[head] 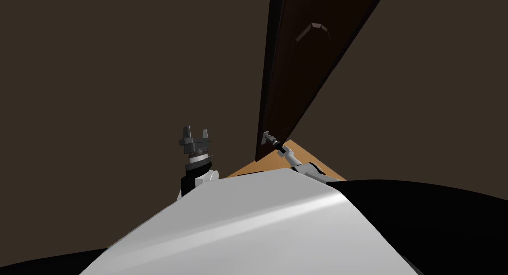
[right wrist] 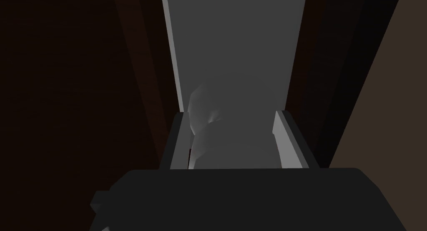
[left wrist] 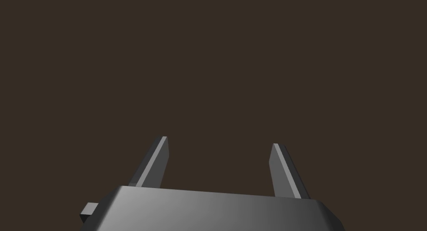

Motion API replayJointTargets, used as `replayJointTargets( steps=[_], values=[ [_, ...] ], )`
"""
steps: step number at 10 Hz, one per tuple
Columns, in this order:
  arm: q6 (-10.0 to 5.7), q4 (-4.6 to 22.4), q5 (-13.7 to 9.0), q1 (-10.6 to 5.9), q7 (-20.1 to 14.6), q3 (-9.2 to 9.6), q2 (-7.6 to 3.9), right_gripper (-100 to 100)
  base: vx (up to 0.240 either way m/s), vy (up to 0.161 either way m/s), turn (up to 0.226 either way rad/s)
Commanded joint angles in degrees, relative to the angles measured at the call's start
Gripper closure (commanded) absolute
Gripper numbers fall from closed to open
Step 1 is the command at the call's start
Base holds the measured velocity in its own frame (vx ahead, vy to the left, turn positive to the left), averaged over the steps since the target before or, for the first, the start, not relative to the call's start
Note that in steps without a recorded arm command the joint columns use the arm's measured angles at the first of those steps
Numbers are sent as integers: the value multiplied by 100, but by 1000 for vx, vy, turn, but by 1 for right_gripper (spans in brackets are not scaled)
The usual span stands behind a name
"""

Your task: Pull the door open

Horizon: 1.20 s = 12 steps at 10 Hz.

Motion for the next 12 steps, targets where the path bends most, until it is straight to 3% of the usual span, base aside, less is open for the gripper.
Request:
replayJointTargets(
  steps=[1, 4, 12],
  values=[
    [-5, 0, -1, 8, -2, 1, 2, 100, -24, -14, 7],
    [-5, 0, -1, 8, -2, 1, 2, 100, -9, -4, -3],
    [108, 0, -598, 9, -1012, 39, 27, 100, -45, -85, 142]
  ],
)
